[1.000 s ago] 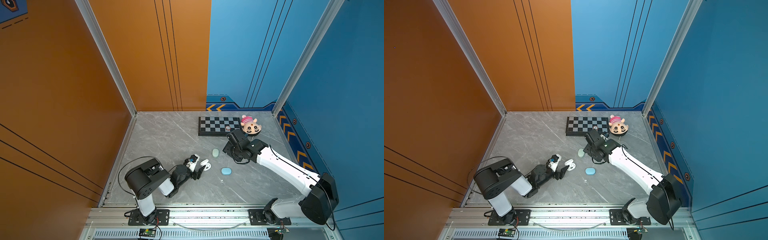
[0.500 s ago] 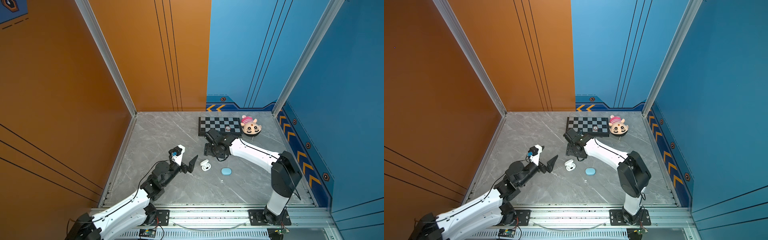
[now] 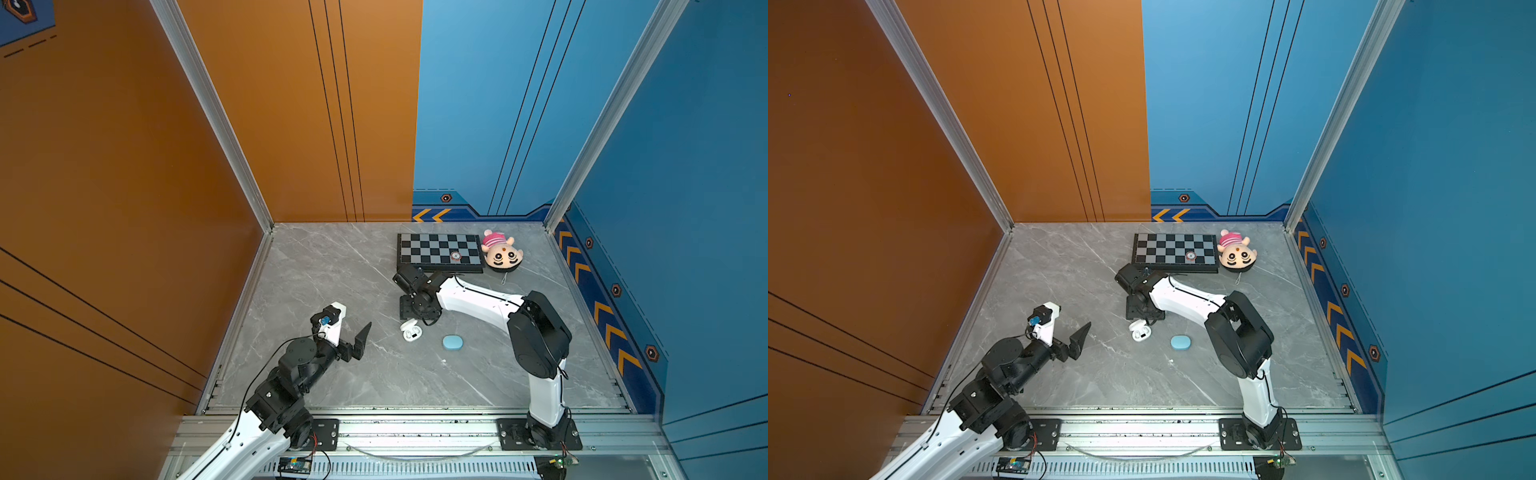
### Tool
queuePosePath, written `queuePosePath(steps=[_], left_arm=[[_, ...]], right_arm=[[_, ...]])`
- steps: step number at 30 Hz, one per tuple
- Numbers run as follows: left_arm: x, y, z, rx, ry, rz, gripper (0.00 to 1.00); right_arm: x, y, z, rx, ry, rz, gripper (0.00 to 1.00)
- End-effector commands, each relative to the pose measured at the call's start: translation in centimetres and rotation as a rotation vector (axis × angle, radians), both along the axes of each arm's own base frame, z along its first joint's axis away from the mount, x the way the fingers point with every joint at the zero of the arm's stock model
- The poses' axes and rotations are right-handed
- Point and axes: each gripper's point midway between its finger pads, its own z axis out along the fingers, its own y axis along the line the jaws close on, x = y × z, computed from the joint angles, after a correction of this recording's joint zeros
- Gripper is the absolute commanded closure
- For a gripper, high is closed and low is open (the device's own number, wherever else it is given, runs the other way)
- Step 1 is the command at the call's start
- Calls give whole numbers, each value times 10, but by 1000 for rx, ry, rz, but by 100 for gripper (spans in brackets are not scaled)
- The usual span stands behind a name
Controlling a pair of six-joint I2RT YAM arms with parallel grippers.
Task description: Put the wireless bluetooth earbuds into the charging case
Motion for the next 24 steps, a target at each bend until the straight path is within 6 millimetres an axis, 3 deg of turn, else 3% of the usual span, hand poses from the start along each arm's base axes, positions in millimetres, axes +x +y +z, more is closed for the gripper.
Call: queuePosePath(steps=[1, 5, 10, 13, 16, 19, 22, 24], left_arm=[[3, 8, -10, 16, 41, 47, 2], [7, 4, -11, 14, 58, 33, 2], [17, 1, -15, 30, 116, 45, 2], [30, 8, -19, 16, 185, 108, 2], [46, 26, -16, 6, 228, 208, 2], [65, 50, -11, 25, 228, 295, 2], [84, 83, -17, 28, 266, 378, 2], [95, 111, -26, 2, 305, 456, 2]], right_arm=[[-23, -16, 0, -48, 35, 47, 29], [-34, -25, 2, -56, 30, 50, 29], [-36, -21, 20, -28, -17, 110, 29], [-26, -17, 53, 13, -113, 208, 29], [-8, -33, 99, 63, -255, 276, 29], [15, -76, 138, 132, -407, 243, 31], [29, -132, 155, 143, -567, 177, 34], [32, -171, 155, 96, -668, 136, 34]])
